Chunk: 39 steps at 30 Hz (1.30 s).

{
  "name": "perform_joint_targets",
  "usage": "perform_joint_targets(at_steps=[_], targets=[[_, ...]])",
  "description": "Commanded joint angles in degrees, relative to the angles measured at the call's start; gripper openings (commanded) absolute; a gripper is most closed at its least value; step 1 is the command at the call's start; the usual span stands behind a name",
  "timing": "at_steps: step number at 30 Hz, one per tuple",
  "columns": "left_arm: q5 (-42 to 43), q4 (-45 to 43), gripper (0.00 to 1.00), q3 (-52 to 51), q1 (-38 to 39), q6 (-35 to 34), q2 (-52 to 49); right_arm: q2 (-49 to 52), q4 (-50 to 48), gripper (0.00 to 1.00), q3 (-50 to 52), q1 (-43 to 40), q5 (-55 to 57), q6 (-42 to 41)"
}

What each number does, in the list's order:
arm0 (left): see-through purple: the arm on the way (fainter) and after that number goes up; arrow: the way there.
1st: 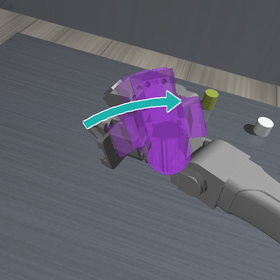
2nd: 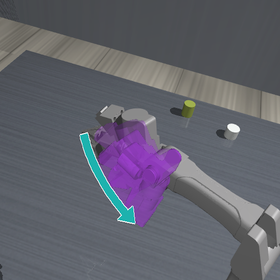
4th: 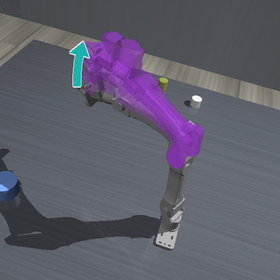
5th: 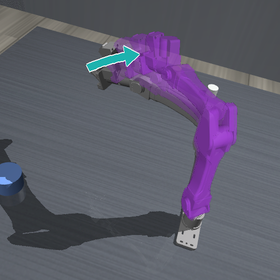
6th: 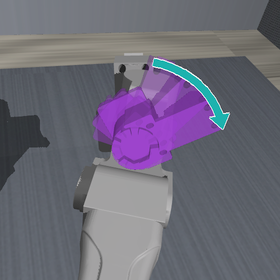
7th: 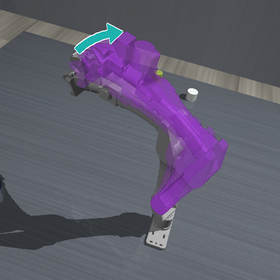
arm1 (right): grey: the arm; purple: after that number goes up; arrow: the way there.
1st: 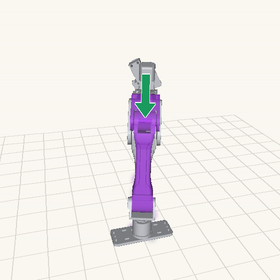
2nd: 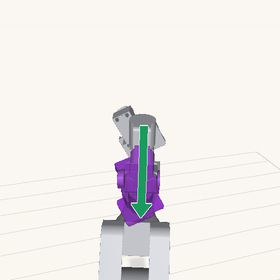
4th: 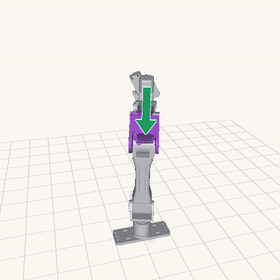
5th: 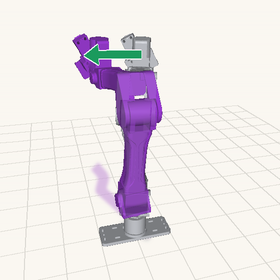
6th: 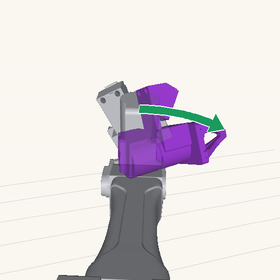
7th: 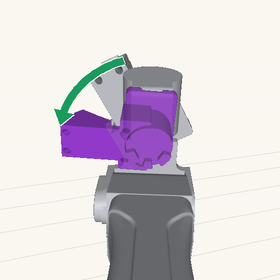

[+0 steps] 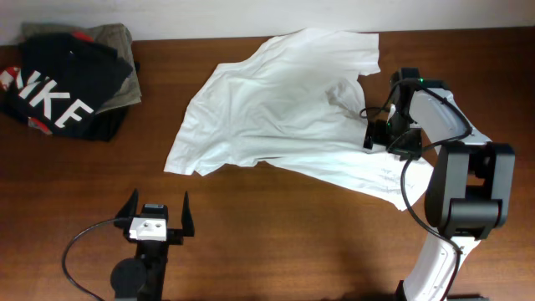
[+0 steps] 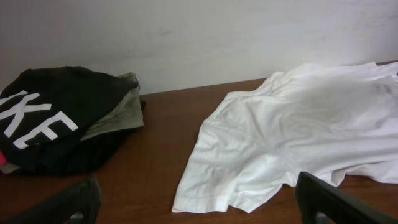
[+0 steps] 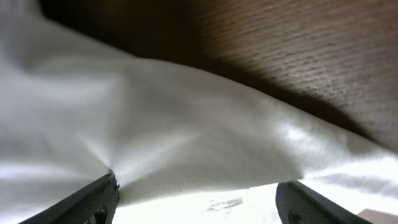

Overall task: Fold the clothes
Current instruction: 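Reach the left gripper to the T-shirt's left edge and grasp it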

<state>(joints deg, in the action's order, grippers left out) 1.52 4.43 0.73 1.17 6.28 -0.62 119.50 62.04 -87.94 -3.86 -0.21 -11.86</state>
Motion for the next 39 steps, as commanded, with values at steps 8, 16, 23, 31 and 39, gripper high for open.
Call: perform_joint_targets(at_steps=[8,16,23,31,39], targets=[[0.6,0.2,0.99,-0.2,-0.2,0.7,0.2,-0.9,-6.8,0.9,8.2,0.1,0.2,11.9],[0.6,0.2,0.99,-0.2,-0.2,0.7,0.2,-1.0,-2.2,0.84,3.9,0.1,0.3,9.6],[0.6,0.2,0.99,-0.2,-0.2,0.7,0.2,-1.1,6.8,0.84,-2.3,0.1,-1.4,5.4],[0.6,0.2,0.99,-0.2,-0.2,0.7,0.2,-1.1,2.4,0.85,3.5,0.1,-2.8,5.4],[0.6,0.2,0.99,-0.2,-0.2,0.7,0.2,-1.1,0.7,0.63,4.1,0.1,-2.6,5.4]])
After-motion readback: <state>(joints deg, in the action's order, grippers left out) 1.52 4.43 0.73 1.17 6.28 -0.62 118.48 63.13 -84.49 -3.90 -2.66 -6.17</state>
